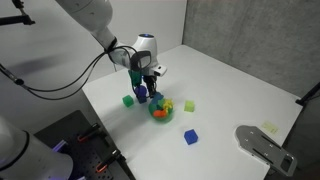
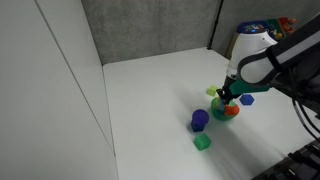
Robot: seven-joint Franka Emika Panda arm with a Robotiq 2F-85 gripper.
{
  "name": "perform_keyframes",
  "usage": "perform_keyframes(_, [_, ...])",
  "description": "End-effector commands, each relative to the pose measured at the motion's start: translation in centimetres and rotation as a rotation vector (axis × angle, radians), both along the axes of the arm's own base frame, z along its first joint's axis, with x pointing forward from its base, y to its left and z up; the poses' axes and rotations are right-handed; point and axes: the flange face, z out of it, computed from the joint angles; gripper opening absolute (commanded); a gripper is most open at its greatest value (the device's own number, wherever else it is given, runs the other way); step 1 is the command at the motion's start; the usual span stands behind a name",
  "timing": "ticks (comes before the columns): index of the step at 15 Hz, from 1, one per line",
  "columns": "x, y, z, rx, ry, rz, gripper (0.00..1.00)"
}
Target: Put the elephant plush toy on the blue building block
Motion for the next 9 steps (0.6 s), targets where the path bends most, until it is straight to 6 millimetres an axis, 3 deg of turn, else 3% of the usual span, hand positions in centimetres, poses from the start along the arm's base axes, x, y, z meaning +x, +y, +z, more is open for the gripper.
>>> perform_keyframes(1, [1.1,-0.8,3.8,0.011,-0.035,0.001,0.04])
perform_keyframes(4, [1.9,-2.5,5.6,-0.015,-0.059,-0.020,0.04])
perform_keyframes(9, [2.4,-8.8,6.4,-0.112,-0.052,-0.068,0.04])
